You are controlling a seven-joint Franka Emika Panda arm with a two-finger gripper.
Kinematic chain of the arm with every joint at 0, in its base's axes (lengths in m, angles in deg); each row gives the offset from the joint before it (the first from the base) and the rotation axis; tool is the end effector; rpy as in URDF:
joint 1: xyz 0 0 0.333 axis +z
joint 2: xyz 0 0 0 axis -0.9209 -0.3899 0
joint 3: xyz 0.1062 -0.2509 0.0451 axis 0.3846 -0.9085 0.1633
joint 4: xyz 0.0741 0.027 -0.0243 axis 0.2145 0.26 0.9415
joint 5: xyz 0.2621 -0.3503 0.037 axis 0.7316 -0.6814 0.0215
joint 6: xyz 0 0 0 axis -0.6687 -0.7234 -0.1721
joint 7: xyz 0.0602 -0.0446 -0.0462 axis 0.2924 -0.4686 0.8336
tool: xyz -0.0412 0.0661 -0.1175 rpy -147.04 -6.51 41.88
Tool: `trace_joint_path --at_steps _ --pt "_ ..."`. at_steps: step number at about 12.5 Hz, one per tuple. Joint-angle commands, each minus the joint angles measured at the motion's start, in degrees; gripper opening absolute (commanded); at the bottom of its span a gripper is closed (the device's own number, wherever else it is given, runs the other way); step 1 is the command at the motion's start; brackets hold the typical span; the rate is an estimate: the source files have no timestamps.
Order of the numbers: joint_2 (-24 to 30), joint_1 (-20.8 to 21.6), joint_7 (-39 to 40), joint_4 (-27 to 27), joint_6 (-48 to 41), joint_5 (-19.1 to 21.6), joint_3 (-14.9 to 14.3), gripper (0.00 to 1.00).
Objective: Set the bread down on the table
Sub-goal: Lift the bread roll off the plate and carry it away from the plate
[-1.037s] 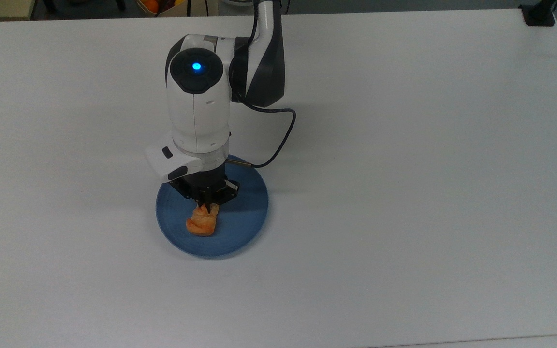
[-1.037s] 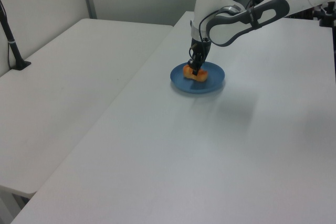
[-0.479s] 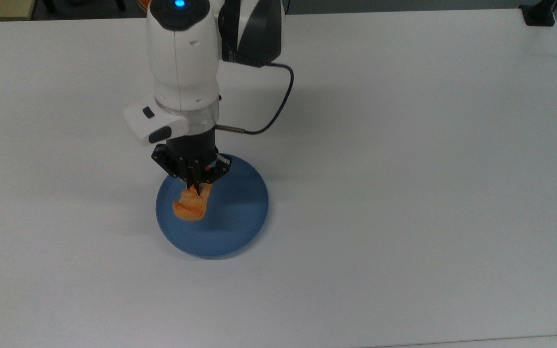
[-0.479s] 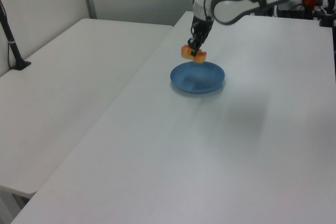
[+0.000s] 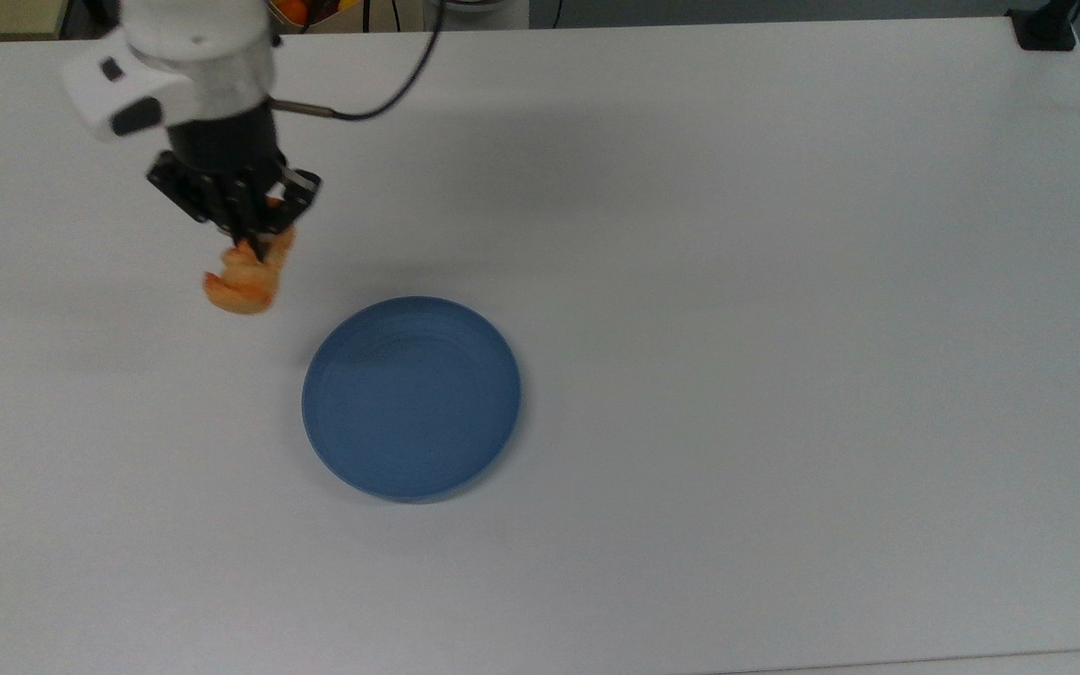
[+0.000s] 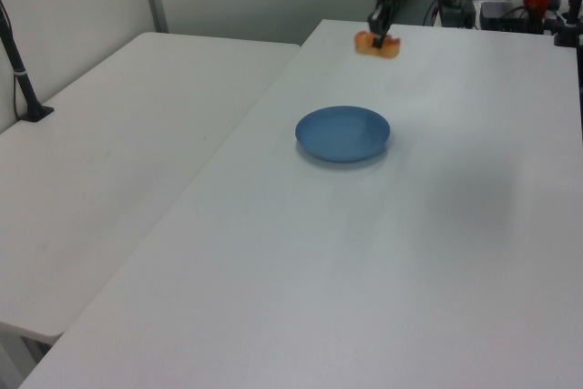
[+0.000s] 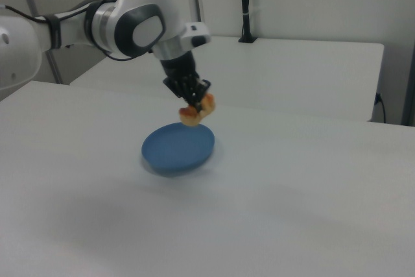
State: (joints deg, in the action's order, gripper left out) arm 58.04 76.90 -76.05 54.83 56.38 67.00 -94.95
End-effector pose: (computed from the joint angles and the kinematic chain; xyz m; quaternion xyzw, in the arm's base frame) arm 0.7220 -0.1127 0.4364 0.9938 -0.0379 0.0990 0.0344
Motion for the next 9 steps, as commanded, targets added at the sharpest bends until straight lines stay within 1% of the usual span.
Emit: trace_joint_path --at_steps 1,2,4,5,6,7,9 --pt "4.7 1.1 10.8 5.8 -2.2 3.7 -9.4 0.00" --pt "5.3 1.1 12.9 7.6 -1.7 3.8 -11.1 0.00" --pt "5.4 1.0 16.9 9.6 -1.3 3.9 -14.6 0.00" --pt "5.4 1.0 20.5 11.8 -0.1 4.7 -16.9 0.00" --pt "5.5 1.0 22.7 13.8 2.6 6.1 -18.5 0.00" --pt "5.6 1.0 24.8 15.9 5.4 7.5 -19.9 0.00" --pt "5.4 0.2 30.1 20.1 11.6 8.2 -21.3 0.00"
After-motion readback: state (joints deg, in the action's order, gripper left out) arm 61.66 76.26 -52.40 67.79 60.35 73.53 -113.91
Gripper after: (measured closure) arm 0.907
